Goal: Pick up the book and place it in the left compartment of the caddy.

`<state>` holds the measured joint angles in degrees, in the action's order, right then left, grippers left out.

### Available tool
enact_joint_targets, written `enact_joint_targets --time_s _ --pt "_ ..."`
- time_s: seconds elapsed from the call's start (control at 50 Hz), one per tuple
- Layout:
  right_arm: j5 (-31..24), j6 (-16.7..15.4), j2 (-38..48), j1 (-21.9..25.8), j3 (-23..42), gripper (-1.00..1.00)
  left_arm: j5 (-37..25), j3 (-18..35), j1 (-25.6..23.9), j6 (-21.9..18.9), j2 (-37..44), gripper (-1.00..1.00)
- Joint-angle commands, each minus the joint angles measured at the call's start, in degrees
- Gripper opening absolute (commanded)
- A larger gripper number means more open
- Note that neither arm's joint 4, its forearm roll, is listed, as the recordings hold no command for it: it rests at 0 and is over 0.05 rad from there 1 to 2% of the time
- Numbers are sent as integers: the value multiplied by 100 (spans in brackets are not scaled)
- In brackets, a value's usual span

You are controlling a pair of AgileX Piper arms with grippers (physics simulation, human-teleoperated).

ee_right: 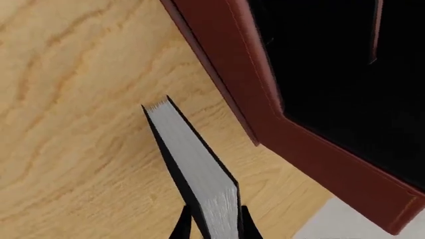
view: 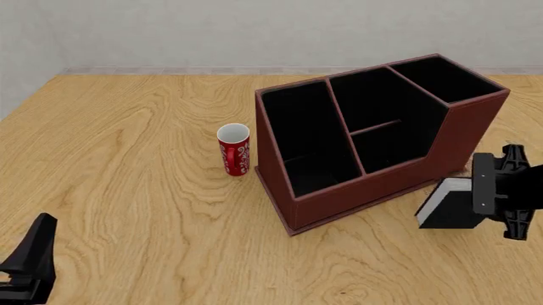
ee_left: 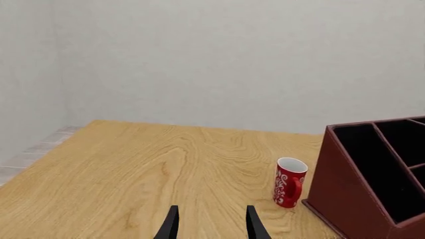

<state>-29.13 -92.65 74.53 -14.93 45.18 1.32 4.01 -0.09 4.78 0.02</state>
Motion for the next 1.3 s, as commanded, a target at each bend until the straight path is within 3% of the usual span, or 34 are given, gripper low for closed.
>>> enact_joint_targets --time_s 0.02,0.3,0.54,0.76,0.82,0.9,0.96,1.0,1.12,1.16,1.2,1.22,1.24,1.3 --pt "-401 -109 -471 -103 -408 -100 -1 22 -32 38 0 100" --pt "-938 -353 -1790 14 -878 -100 -27 131 -149 119 -1 100" --pt "-1732 -366 -3236 230 -991 -100 -24 260 -376 163 -2 100" --pt "-2602 -373 -3911 187 -755 -100 -27 322 -424 188 -2 100" --pt "-3113 9 -4004 391 -419 -100 -28 321 -422 194 -2 100" --pt "-3428 225 -4089 510 -132 -100 -43 369 -425 206 -2 100" --pt "-3700 582 -4051 702 256 -100 -48 398 -419 226 -2 100" --pt "-4035 986 -4000 986 609 -100 -38 401 -426 232 -2 100" --pt "-4077 1932 -3696 1594 1020 -100 1 369 -402 266 -2 100" --pt "-4077 2089 -3561 1474 1174 -100 20 354 -400 271 -2 100" --pt "-4077 2545 -3469 1950 1263 -100 27 349 -385 285 -2 100" --pt "-4077 2545 -3468 1951 1264 -100 27 349 -385 285 -2 100" --pt "-4077 2907 -3332 2171 1431 -100 31 348 -381 288 -2 100" --pt "-4077 3116 -3264 2321 1467 -100 42 338 -392 291 -2 100"
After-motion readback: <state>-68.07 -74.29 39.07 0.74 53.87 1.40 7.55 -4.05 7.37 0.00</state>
